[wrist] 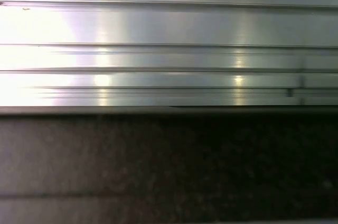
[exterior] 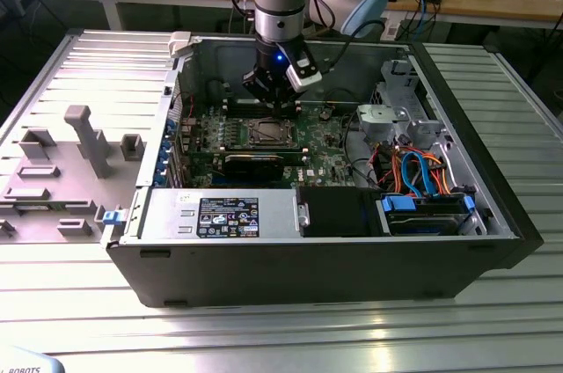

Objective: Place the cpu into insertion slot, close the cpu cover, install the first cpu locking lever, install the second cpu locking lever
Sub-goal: 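Install the first cpu locking lever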

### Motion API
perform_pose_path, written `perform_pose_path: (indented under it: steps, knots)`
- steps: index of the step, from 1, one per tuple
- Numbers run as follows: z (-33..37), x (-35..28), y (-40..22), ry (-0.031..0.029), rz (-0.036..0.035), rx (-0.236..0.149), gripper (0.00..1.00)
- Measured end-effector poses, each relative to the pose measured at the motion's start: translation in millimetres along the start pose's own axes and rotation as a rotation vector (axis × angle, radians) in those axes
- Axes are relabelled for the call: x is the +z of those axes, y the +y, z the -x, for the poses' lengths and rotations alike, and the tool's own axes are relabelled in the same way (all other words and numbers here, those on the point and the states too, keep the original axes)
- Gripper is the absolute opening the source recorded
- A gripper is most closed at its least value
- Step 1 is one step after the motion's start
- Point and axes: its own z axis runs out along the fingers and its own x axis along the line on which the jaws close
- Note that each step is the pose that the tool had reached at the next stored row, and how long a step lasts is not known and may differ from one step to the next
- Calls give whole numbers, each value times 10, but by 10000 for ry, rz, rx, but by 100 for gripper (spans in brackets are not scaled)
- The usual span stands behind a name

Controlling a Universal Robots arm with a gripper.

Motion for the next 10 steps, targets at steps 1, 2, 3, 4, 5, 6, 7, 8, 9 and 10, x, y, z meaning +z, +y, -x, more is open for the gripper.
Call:
perform_pose_path:
  steps: [1, 2, 3, 4, 5, 6, 7, 8, 9, 10]
  knots:
    - [0, 0, 0, 0, 0, 0, 11]
    - [0, 1, 0, 0, 0, 0, 11]
    - [1, 1, 0, 0, 0, 2, 11]
    - [1, 2, 0, 1, 0, 1, 11]
    - [4, 3, 0, 0, 0, 0, 11]
    - [4, 3, 0, 0, 0, 1, 11]
    - [4, 3, 0, 0, 0, 1, 11]
    - [5, 3, 0, -1, 1, 1, 11]
    - [5, -1, 0, -2, 2, 0, 11]
    - [5, -6, 1, -1, 1, 1, 11]
